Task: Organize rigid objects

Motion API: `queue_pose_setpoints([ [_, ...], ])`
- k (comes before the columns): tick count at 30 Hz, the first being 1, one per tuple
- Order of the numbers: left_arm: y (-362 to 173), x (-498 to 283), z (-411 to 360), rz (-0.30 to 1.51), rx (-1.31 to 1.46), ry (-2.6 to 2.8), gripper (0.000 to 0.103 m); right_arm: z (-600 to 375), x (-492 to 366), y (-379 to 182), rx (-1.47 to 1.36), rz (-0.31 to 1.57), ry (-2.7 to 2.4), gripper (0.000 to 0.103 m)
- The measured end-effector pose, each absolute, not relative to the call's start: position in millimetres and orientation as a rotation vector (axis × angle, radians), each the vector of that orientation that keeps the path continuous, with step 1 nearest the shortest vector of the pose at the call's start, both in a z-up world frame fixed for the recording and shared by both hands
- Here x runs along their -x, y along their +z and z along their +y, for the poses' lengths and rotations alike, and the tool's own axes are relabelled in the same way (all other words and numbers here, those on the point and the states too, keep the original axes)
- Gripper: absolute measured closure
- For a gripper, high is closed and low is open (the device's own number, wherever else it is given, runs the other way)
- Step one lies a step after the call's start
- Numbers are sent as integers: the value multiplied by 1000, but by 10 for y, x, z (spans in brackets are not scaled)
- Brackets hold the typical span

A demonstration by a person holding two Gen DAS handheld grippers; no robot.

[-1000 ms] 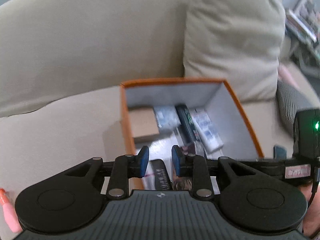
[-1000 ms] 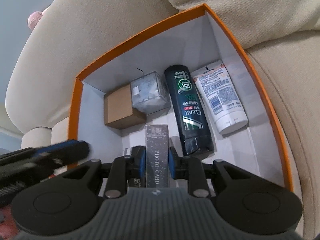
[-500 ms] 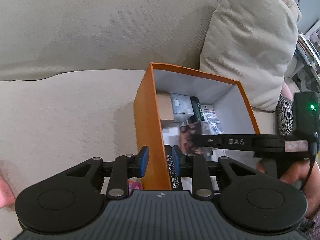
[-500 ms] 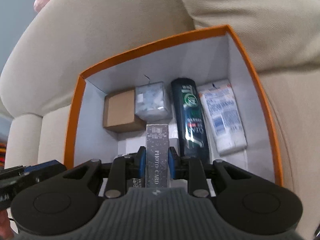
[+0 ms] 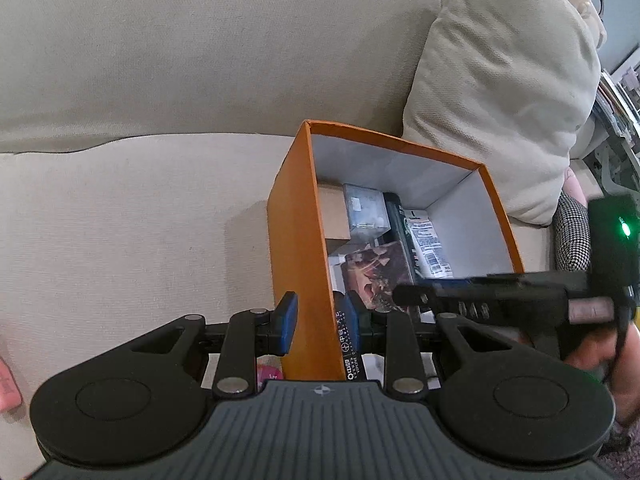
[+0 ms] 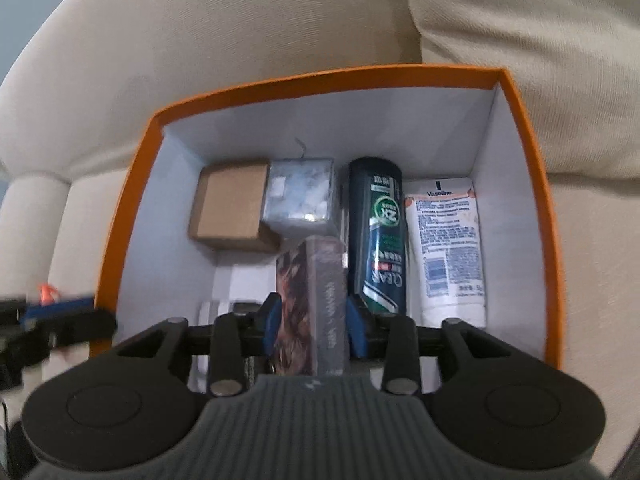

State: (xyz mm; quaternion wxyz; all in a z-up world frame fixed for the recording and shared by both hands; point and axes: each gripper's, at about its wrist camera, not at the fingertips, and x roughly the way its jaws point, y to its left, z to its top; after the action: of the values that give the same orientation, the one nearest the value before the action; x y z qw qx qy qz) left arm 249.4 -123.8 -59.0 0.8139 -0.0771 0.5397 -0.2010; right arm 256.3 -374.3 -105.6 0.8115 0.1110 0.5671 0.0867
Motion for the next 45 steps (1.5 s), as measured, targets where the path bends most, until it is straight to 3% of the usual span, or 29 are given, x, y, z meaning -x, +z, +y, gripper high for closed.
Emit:
queue_pose_setpoints([
  [11,-587,-2483,-1223,1158,173,-426,71,-3492,-2058,-1052,62,1228,294,64],
  [18,-598,-2467,-1232,1159,175,-429,72,-3395,-2190,-1289,-5,1288,245,83],
  [26,-612,-2489,-1205,1155,189,-422,72,-3368,-2388,-1259,-85,1185,228,90],
  [31,-611,-2464,-1195,1156,193,-435,72,-3389,-2324,-1167,-109,1209,277,88],
  [36,-668,-2458,-1217,1174,207,-426,72,-3249,-2104,-1268,-108,1348,337,73],
  [45,-639,-2461,-1121,1171,242,-423,71,-2953,-2262,-1472,-117,1416,328,75],
])
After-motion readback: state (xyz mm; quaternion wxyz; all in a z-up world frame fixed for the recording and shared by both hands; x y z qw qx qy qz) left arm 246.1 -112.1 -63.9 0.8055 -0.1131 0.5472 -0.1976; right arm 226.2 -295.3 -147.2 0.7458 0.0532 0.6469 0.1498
